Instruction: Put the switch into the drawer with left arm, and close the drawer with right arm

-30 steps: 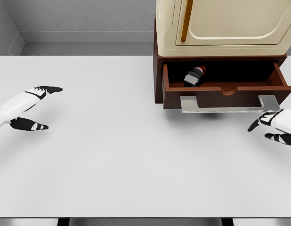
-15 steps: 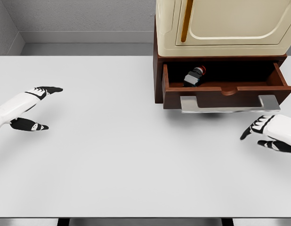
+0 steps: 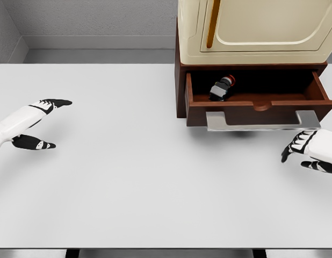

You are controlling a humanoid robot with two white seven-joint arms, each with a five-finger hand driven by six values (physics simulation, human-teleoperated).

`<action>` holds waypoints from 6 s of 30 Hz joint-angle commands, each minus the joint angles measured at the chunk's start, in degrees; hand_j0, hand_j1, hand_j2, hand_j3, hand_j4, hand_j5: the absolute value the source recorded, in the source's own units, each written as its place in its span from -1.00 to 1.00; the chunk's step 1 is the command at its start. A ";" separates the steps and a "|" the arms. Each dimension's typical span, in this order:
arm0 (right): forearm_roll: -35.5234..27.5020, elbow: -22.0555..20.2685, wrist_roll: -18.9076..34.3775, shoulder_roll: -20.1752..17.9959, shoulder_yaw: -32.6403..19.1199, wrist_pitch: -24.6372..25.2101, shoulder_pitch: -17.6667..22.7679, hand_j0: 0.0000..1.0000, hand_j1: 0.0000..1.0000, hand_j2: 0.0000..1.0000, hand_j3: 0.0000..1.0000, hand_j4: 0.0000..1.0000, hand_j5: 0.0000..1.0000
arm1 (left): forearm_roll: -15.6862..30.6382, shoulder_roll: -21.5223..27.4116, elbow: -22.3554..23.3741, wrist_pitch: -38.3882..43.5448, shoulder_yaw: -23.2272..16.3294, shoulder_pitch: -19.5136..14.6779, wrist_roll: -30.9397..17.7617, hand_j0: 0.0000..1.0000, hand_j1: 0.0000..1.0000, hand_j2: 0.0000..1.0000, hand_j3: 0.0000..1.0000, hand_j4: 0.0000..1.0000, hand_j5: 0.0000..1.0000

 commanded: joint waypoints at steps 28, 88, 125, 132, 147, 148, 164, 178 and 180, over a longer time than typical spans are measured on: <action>3.10 10.88 -1.70 -0.70 -0.61 2.10 -0.53 -0.03 -0.03 -0.03 -0.03 -0.03 -0.03 | 0.55 -0.28 -0.98 0.19 0.14 0.18 0.01 1.00 1.00 1.00 1.00 1.00 1.00; 6.26 19.15 -0.91 9.41 14.25 2.10 -19.61 -0.01 -0.01 -0.01 -0.01 -0.01 -0.01 | 0.55 -0.72 -1.78 0.19 0.14 0.26 0.01 1.00 1.00 1.00 1.00 1.00 1.00; 4.42 17.65 -0.56 1.41 16.44 2.10 -18.29 0.08 0.08 0.08 0.08 0.08 0.08 | 0.55 -0.72 -2.21 0.19 0.14 0.26 0.01 1.00 1.00 1.00 1.00 1.00 1.00; 1.25 7.63 -0.47 0.53 16.36 2.10 -16.53 -0.07 -0.07 -0.07 -0.07 -0.07 -0.07 | 0.55 -0.72 -2.21 0.19 0.14 0.26 0.01 1.00 1.00 1.00 1.00 1.00 1.00; 0.02 0.16 -0.03 -4.83 12.75 2.10 -14.60 -0.04 -0.04 -0.04 -0.04 -0.04 -0.04 | 0.55 -0.72 -2.13 0.19 0.14 0.26 0.01 1.00 1.00 1.00 1.00 1.00 1.00; -0.15 0.07 -0.03 -5.18 11.96 2.10 -14.68 -0.01 -0.01 -0.01 -0.01 -0.01 -0.01 | 0.55 -0.72 -2.21 0.19 0.14 0.26 0.01 1.00 1.00 1.00 1.00 1.00 1.00; -0.24 -0.01 -0.03 -3.33 12.05 2.10 -16.79 -0.02 -0.02 -0.02 -0.02 -0.02 -0.02 | 0.55 -0.72 -2.21 0.19 0.14 0.26 0.01 1.00 1.00 1.00 1.00 1.00 1.00; 0.29 -0.10 0.50 2.03 12.40 2.10 -18.46 -0.03 -0.03 -0.03 -0.03 -0.03 -0.03 | 0.55 -0.72 -2.21 0.19 0.14 0.26 0.01 1.00 1.00 1.00 1.00 1.00 1.00; 0.29 -0.10 0.41 2.29 12.58 2.10 -18.55 -0.03 -0.03 -0.03 -0.03 -0.03 -0.03 | 0.47 -0.72 -2.13 0.19 0.14 0.26 0.01 1.00 1.00 1.00 1.00 1.00 1.00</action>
